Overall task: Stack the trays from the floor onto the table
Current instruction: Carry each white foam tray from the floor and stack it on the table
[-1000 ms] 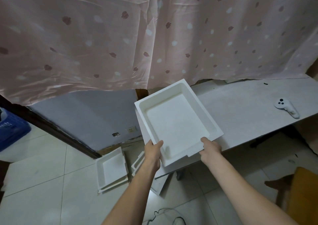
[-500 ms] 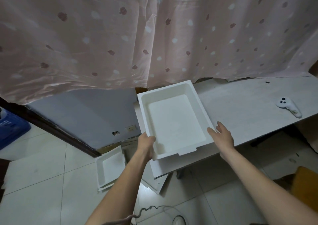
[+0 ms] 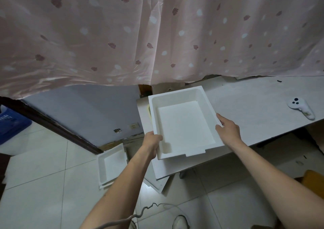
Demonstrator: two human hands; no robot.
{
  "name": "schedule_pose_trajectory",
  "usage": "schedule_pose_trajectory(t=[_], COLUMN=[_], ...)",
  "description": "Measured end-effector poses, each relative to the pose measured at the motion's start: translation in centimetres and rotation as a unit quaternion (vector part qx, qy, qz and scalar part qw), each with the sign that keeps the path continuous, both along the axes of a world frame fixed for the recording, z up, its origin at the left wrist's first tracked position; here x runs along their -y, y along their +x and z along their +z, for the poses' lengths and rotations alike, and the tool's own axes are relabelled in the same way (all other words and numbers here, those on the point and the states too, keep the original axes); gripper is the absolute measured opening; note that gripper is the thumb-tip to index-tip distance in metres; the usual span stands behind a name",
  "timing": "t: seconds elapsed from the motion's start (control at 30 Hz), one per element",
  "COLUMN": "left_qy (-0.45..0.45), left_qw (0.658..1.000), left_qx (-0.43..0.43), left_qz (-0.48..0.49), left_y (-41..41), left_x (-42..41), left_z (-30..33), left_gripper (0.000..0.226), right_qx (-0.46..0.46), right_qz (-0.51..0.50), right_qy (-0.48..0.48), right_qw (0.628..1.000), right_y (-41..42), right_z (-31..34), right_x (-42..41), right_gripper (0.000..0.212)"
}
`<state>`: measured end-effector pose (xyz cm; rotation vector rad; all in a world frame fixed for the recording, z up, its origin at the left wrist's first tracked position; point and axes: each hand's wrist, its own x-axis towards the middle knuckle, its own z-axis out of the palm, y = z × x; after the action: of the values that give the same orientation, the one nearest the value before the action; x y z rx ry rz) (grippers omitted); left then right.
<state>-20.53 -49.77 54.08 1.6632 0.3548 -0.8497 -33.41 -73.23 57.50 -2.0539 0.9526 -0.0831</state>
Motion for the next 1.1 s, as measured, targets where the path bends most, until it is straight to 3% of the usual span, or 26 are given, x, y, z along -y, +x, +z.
schedule_pose_trajectory(t=[0.67, 1.1], left_qy=[0.026, 0.033], left_qw=[0.999, 0.999], left_qx=[-0.018, -0.011], left_qz=[0.02, 0.038], left_y=[1.1, 2.3], left_x=[0.4, 0.4], left_z=[-1.9, -2.7], left_gripper=[0.029, 0.037], right_qx=[-0.039, -0.036], right_qz=[0.011, 0.02], right_qy=[-0.022, -0.007], right_qw=[0.999, 0.999], right_y=[3.4, 5.5], right_z=[-4.3, -5.2], right_x=[1.6, 1.7], right_gripper=[0.051, 0.053])
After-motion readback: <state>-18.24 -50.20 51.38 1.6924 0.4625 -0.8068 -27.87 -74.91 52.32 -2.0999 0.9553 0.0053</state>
